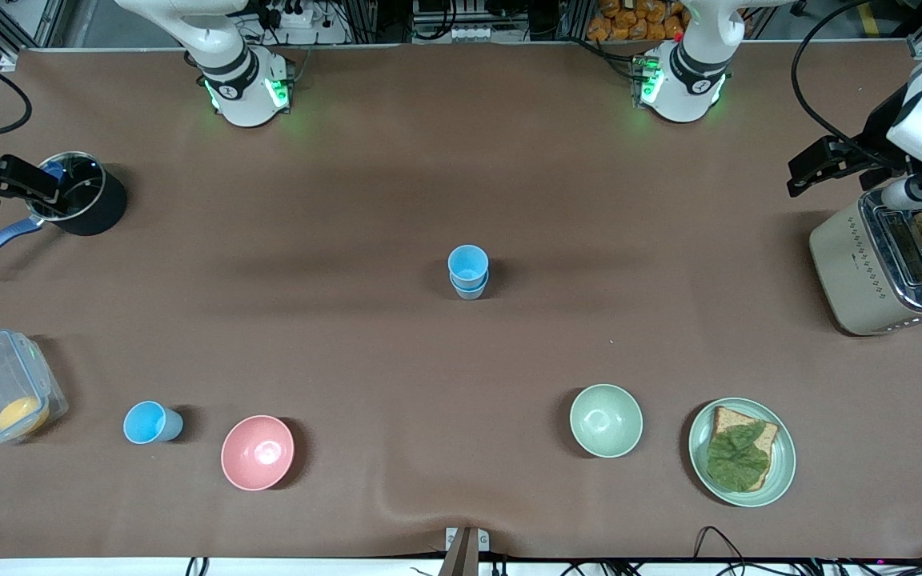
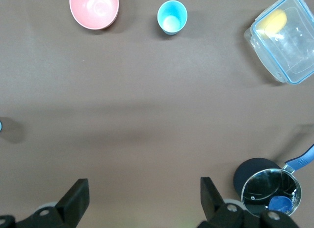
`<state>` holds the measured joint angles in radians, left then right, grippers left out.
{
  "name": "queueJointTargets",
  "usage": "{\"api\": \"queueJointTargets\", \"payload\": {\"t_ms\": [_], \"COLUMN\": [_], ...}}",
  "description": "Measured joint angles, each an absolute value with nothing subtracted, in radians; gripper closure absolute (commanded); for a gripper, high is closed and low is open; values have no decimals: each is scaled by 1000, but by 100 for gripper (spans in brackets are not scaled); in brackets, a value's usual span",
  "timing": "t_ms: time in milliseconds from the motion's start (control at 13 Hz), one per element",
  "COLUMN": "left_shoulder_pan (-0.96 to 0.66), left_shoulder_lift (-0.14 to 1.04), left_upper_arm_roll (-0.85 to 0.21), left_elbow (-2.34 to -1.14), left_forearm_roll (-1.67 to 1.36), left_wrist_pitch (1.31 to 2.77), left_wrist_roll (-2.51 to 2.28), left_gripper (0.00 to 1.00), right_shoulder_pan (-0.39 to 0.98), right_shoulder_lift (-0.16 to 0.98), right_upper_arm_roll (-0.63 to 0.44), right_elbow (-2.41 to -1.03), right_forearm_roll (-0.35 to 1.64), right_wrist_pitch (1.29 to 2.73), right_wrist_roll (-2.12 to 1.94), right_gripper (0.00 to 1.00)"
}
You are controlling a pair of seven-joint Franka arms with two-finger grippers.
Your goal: Stack blue cups with both arms
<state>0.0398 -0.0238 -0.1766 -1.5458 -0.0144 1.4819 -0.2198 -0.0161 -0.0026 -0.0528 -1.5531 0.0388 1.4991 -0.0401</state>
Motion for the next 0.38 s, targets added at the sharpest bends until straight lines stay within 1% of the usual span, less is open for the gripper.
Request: {"api": "queueJointTargets", "payload": {"t_ms": [385], "left_shoulder_pan": [44], "left_shoulder_lift": [-18], "left_upper_arm_roll": [-166], "left_elbow": [-1534], "left_forearm_roll": [-14], "left_wrist_pitch": [1496], "left_wrist_roll": [-219], "left_gripper": [0], "right_shoulder_pan": [-16], "right_shoulder_lift": [-3], "right_upper_arm_roll": [-53], "right_elbow": [-1553], "right_forearm_roll": [31], "right_wrist_pitch": [1495], "right_wrist_roll": [-40], "right_gripper": [0]}}
